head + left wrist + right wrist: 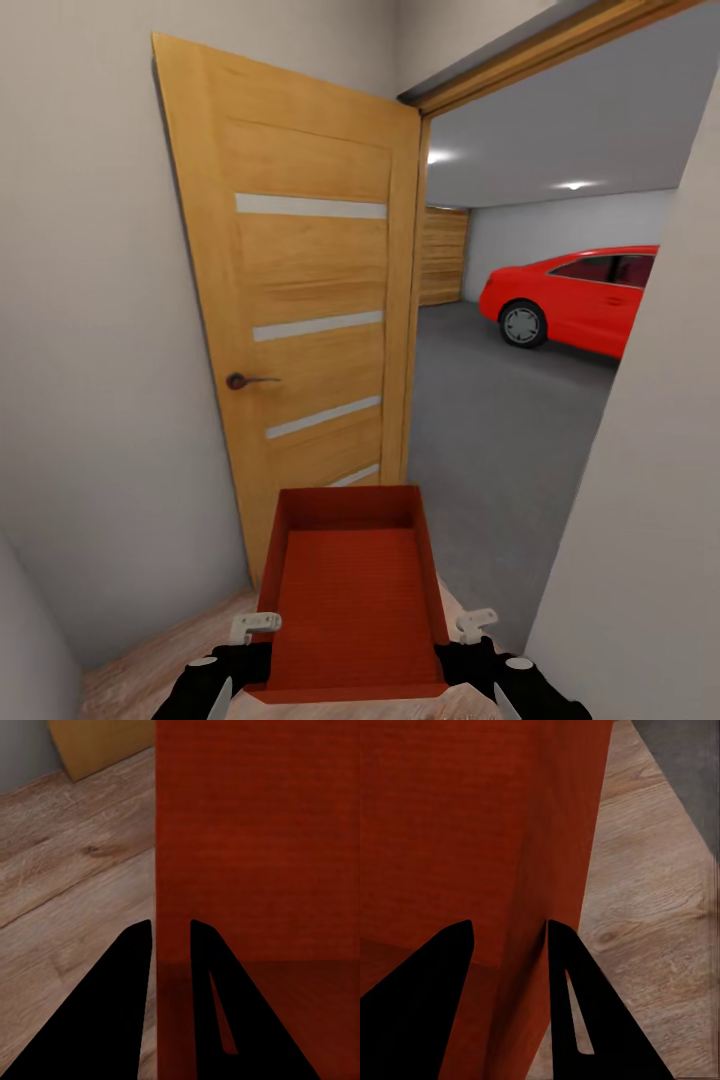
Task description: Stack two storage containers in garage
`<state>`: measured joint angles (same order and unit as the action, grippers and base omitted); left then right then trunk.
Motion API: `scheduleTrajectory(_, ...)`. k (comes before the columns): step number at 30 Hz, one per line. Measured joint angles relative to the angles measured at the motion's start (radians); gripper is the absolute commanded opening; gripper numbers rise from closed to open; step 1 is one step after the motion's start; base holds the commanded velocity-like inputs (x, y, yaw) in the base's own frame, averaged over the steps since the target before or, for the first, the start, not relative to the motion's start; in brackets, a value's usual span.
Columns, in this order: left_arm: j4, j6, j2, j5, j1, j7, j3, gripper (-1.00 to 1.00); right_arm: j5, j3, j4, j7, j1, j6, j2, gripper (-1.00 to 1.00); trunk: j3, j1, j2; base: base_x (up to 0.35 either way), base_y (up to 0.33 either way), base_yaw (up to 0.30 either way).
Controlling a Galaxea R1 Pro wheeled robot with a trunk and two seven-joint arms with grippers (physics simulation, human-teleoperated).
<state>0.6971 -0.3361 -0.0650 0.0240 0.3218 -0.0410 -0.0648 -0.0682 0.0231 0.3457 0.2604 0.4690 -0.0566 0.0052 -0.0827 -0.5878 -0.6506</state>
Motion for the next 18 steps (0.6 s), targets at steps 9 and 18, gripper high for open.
scheduleTrajectory(9, 0.0, 0.0, 0.0, 0.0, 0.0, 0.0, 0.0, -1.0, 0.0, 0.0, 0.0, 0.0, 0.0, 0.0, 0.0, -1.0, 0.0, 0.0, 0.0, 0.0, 0.0, -0.278)
scheduleTrajectory(18, 0.0, 0.0, 0.0, 0.0, 0.0, 0.0, 0.0, -1.0, 0.0, 0.0, 0.0, 0.0, 0.0, 0.0, 0.0, -1.0, 0.0, 0.0, 0.0, 0.0, 0.0, -0.194)
